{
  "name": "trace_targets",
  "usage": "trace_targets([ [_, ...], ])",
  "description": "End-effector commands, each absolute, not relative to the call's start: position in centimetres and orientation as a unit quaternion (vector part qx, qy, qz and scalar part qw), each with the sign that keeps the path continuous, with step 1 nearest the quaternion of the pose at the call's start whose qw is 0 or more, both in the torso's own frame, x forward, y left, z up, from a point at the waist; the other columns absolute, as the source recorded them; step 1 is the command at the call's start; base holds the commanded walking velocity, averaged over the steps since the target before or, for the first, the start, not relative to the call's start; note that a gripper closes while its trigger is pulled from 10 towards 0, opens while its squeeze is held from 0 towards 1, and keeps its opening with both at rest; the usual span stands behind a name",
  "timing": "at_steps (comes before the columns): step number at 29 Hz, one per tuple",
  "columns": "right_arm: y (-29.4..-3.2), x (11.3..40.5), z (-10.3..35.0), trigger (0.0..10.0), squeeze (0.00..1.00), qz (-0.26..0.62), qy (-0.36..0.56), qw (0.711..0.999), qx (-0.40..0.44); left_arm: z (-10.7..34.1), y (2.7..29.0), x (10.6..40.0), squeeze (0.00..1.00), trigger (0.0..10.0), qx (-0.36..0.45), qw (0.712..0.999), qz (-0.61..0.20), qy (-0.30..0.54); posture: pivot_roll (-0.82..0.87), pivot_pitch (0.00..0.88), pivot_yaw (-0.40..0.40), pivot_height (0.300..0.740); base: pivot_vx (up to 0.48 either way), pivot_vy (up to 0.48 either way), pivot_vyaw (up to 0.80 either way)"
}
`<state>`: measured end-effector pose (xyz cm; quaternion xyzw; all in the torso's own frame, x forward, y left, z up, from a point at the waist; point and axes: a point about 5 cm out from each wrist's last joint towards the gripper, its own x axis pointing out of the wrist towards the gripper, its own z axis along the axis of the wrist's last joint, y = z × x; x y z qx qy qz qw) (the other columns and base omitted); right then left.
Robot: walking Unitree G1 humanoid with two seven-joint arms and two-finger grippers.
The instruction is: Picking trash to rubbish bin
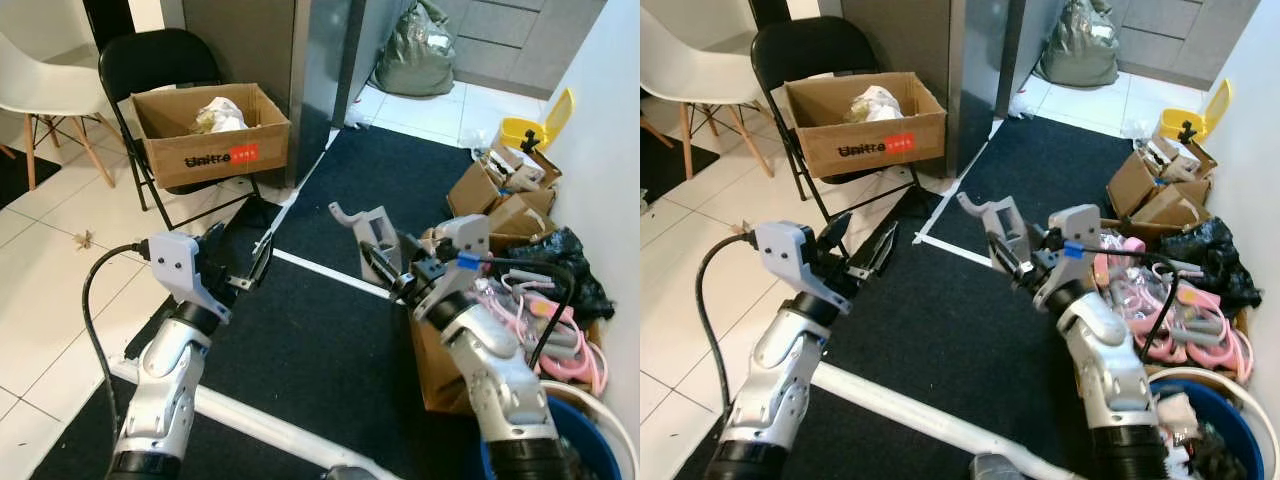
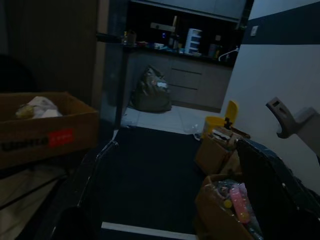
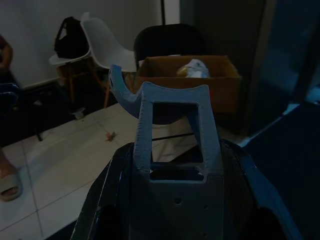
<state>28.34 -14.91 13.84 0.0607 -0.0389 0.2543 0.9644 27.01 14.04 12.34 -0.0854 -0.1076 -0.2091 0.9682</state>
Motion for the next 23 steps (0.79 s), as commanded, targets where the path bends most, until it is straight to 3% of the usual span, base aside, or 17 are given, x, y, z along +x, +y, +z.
trace_targets([
  [1,-15.14,28.33,14.23,10.0,0.00,0.250,-0.049,0.966,0.054,12.21,14.04,26.89,0.00,10.0,-0.090,0.967,-0.214,-0.103,0.00,0.000,-0.034,0.740,0.349,0.000,0.00],
  [23,-15.56,28.67,14.05,10.0,0.00,0.247,-0.043,0.967,0.050,12.16,13.89,26.82,0.00,10.0,-0.094,0.965,-0.225,-0.101,0.00,0.000,-0.038,0.740,0.382,0.000,0.00],
])
